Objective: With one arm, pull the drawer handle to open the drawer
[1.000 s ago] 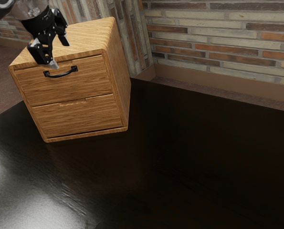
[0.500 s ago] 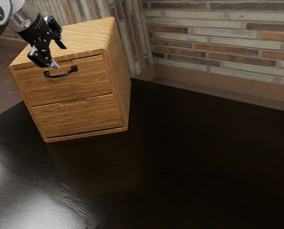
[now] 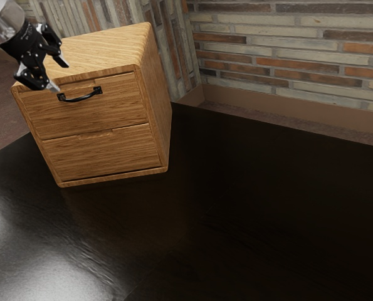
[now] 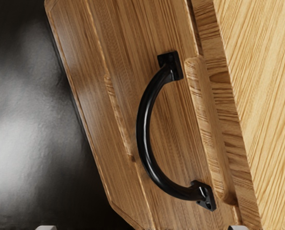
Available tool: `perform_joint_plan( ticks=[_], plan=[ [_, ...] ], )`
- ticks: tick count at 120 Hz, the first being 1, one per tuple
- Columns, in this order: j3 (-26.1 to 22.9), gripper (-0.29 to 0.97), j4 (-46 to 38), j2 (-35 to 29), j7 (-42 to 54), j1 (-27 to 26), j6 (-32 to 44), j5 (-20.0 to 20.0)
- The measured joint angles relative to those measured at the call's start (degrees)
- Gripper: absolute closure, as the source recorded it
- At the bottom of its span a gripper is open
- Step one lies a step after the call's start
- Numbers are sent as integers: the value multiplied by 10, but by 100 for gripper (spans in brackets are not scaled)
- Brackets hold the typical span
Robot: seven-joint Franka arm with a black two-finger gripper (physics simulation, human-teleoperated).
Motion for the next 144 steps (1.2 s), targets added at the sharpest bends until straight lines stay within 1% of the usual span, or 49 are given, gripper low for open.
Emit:
perform_joint_plan(
  ticks=[20, 34, 46, 58, 74, 83, 100, 120, 144],
  plan=[
    [8, 24, 9, -8, -10, 0, -46, -12],
    [7, 15, 24, -4, -26, 8, -75, -16],
    [0, 12, 52, 14, -48, 14, -100, -17],
    [-7, 8, 59, 20, -69, 4, -116, -18],
    [-15, 16, 61, 20, -91, -4, -128, -19],
    [-16, 19, 65, 35, -101, -3, -130, -17],
    [-16, 24, 81, 61, -115, 1, -126, 1],
    [-15, 22, 80, 68, -121, 1, -115, 22],
    [-15, 25, 78, 79, -118, 2, -97, 29]
  ],
)
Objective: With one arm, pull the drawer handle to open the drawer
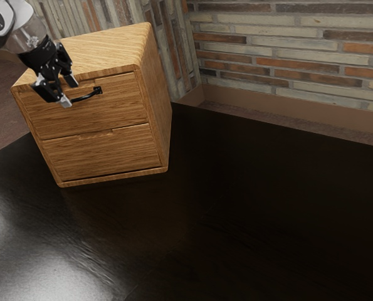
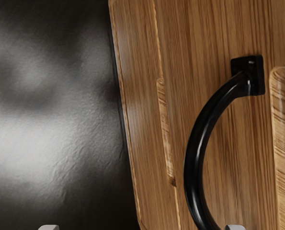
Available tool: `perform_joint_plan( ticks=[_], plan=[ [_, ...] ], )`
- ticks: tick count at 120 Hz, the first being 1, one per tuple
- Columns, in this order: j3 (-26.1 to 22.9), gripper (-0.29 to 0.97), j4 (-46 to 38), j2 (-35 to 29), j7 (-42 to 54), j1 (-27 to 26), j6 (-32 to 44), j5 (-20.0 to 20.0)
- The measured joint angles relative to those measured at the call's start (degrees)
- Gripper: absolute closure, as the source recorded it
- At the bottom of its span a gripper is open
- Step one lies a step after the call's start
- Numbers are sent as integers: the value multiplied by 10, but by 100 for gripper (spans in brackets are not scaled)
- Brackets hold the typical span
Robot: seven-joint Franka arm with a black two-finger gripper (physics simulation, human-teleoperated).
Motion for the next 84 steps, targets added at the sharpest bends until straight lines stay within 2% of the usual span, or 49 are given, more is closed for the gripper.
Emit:
perform_joint_plan(
  ticks=[31, 84],
  plan=[
    [0, 28, -1, 26, 9, 1, 24, 1],
    [4, 32, -8, 28, 25, 4, 42, 1]
  ],
)
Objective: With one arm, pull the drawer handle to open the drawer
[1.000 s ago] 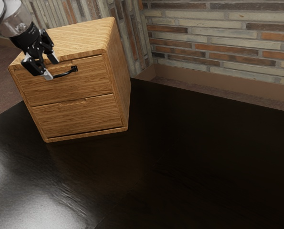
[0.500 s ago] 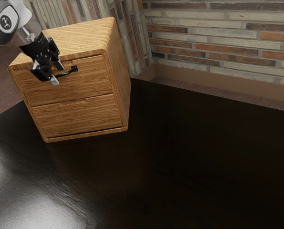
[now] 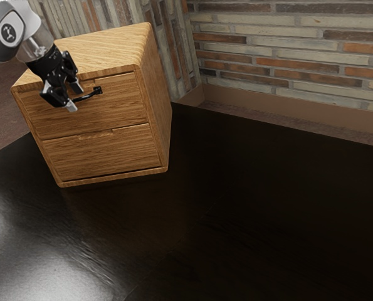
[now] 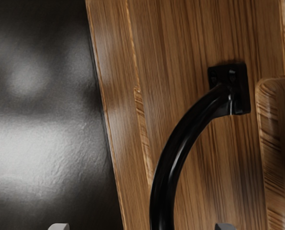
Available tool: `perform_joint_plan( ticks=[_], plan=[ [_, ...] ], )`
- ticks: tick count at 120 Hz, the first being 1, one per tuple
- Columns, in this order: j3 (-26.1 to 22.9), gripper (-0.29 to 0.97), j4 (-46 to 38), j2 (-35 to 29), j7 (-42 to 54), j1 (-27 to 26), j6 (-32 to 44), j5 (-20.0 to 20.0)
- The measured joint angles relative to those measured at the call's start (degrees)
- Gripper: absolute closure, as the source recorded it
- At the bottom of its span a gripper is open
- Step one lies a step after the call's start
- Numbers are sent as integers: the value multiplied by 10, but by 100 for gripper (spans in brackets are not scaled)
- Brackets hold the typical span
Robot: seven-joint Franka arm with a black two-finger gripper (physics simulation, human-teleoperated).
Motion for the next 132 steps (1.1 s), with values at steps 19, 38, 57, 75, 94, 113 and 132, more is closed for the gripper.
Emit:
perform_joint_plan(
  ticks=[19, 38, 57, 75, 94, 113, 132],
  plan=[
    [0, 35, -3, 2, 4, 8, 1, -1],
    [0, 42, -3, 2, 6, 8, 2, -1],
    [-1, 51, -2, 0, 8, 7, 0, 0],
    [-1, 59, -4, 1, 10, 7, -2, 1],
    [-1, 62, -8, -1, 11, 7, -3, 1],
    [0, 64, -10, -10, 12, 7, -9, 0],
    [0, 65, -22, -15, 13, 7, -13, 0]
  ],
)
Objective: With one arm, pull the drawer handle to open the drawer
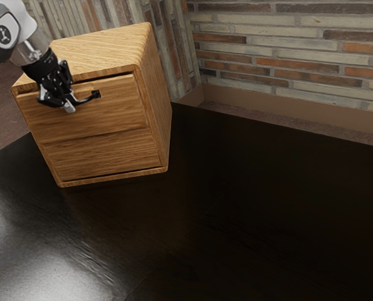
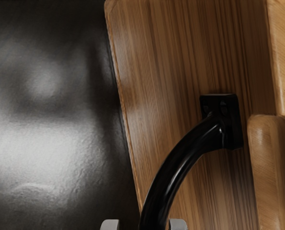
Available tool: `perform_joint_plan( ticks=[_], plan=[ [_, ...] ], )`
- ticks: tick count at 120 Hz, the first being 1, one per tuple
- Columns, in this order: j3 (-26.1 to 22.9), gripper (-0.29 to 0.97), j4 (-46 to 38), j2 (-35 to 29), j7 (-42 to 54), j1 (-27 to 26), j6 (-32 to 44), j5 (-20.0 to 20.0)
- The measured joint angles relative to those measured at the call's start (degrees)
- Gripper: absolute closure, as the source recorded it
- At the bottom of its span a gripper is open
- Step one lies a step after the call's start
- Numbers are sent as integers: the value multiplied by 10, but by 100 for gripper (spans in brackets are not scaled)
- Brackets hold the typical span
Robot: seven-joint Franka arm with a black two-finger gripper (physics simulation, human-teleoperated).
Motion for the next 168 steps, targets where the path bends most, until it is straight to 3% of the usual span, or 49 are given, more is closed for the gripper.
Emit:
perform_joint_plan(
  ticks=[168],
  plan=[
    [-3, 65, -157, -131, 2, -5, -3, -5]
  ],
)
